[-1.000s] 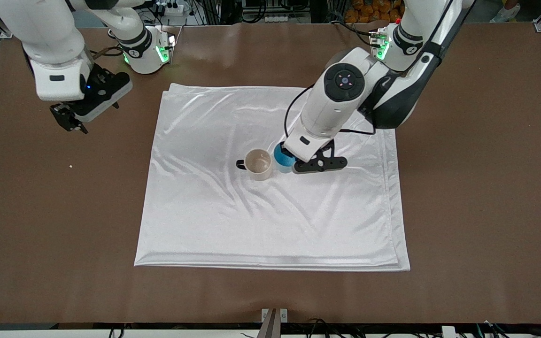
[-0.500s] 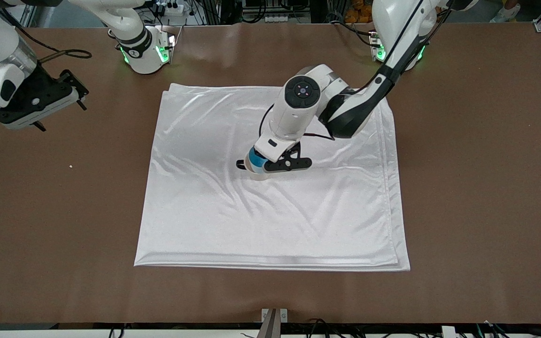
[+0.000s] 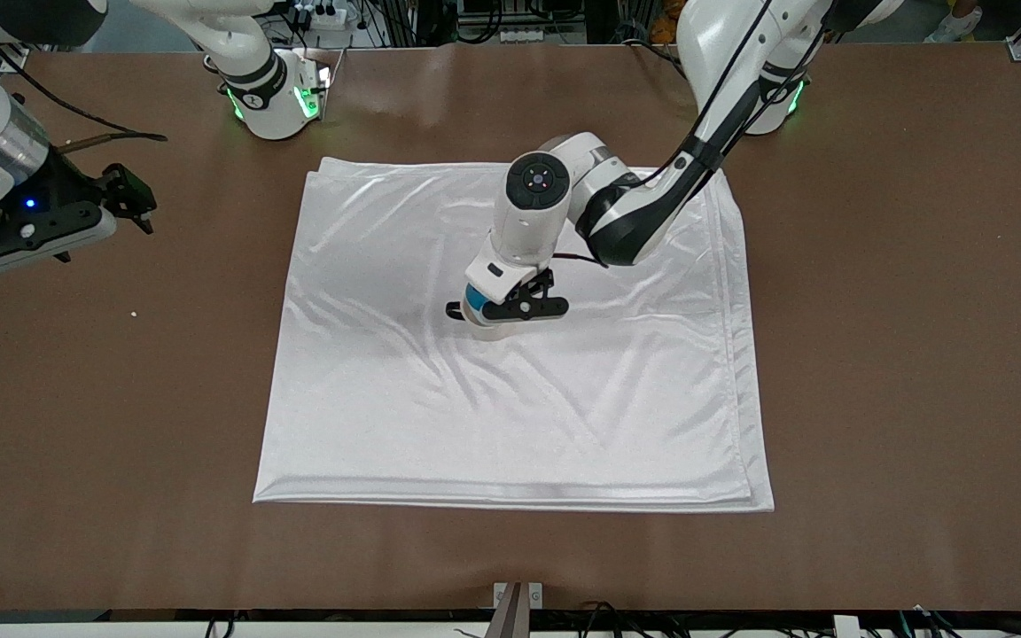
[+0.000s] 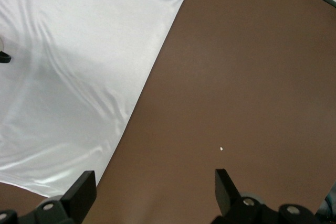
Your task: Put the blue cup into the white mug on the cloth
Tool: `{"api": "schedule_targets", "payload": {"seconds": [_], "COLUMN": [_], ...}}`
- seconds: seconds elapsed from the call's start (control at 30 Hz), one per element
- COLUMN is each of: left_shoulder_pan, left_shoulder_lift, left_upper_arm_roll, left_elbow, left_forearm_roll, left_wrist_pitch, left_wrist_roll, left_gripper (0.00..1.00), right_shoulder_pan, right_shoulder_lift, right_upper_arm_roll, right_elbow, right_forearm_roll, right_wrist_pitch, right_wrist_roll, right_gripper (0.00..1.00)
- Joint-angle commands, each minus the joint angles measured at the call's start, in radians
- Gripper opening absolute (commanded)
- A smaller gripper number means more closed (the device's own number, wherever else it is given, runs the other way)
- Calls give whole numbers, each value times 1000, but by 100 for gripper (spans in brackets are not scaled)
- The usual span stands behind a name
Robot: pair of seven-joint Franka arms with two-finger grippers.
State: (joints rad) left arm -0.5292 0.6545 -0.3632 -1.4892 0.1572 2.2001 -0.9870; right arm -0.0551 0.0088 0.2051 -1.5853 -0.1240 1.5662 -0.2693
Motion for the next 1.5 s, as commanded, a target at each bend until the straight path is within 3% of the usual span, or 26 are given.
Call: {"api": "schedule_targets", "payload": {"seconds": [0.0,0.2,0.47,0.53,0.57,0.6,0.63,0.97,1.3,1.47], "left_shoulder_pan": [-37,-43,-41,-41,-41,-41,-41,-37,-11,55], "left_shoulder_lift": [27,42,53,53,53,53,51,17,-111,-177], "left_upper_arm_roll": [10,10,13,20,21,23,26,66,156,161], "left_elbow": [7,7,10,12,12,12,14,55,52,53], "left_forearm_roll": [33,36,36,35,36,35,35,36,47,47], "left_wrist_pitch": [7,9,18,18,18,18,20,17,4,-63], "left_wrist_roll": [-42,-48,-45,-44,-39,-38,-38,-41,-7,125], "left_gripper": [0,0,0,26,54,93,100,100,100,100], "right_shoulder_pan": [-19,-35,-37,-45,-51,-58,-64,-91,-140,-150], "right_shoulder_lift": [28,17,4,-4,-7,-16,-27,-75,-76,-76], "right_upper_arm_roll": [11,10,10,10,10,10,10,10,8,8], "right_elbow": [48,36,27,21,13,4,-8,-73,-70,-67], "right_forearm_roll": [27,109,113,113,115,115,118,130,165,164], "right_wrist_pitch": [-18,-32,-20,-17,-14,-11,-2,46,35,34], "right_wrist_roll": [154,367,380,380,380,380,383,406,404,404], "right_gripper": [100,100,100,100,100,100,100,100,100,100]}}
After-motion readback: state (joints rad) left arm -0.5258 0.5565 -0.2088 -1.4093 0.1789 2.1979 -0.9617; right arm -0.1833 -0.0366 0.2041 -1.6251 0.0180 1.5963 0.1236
